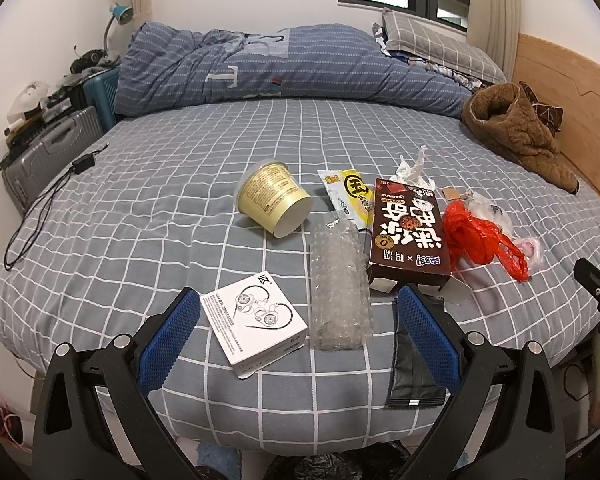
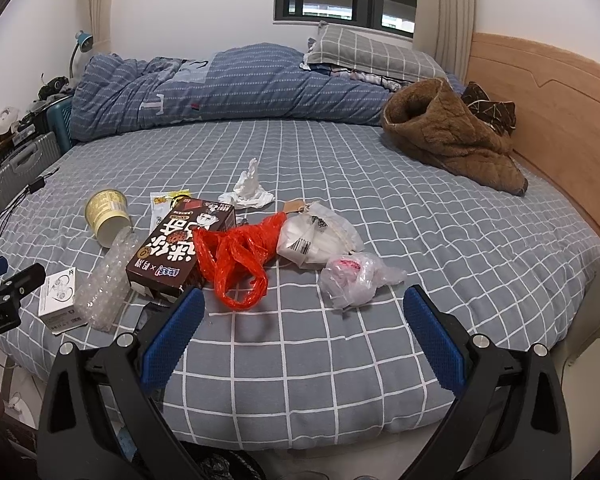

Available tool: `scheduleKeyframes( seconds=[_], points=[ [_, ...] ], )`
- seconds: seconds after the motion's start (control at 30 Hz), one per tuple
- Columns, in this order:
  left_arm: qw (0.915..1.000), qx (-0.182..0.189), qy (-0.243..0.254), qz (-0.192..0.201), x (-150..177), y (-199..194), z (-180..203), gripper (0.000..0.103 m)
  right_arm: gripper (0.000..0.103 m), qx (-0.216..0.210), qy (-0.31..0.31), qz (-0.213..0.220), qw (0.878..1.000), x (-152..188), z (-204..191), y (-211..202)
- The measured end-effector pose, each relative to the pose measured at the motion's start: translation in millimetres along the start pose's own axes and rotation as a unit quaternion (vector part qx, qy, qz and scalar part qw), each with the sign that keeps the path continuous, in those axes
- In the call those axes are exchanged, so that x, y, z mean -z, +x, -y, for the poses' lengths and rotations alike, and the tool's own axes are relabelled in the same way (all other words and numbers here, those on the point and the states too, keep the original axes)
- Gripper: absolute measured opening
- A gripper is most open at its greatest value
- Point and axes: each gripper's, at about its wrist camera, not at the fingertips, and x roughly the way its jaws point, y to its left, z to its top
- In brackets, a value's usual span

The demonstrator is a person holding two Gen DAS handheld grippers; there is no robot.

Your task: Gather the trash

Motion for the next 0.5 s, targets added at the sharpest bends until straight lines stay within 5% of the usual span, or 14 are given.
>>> scheduleKeyframes(
  seconds=[0.5],
  points=[
    [0.9999,0.009,0.011,0.003,0.6,-4.7,5.8,0.097,0.096,-0.004,-0.003,0.002,1.000,-0.1,-1.2,-4.1]
  ],
)
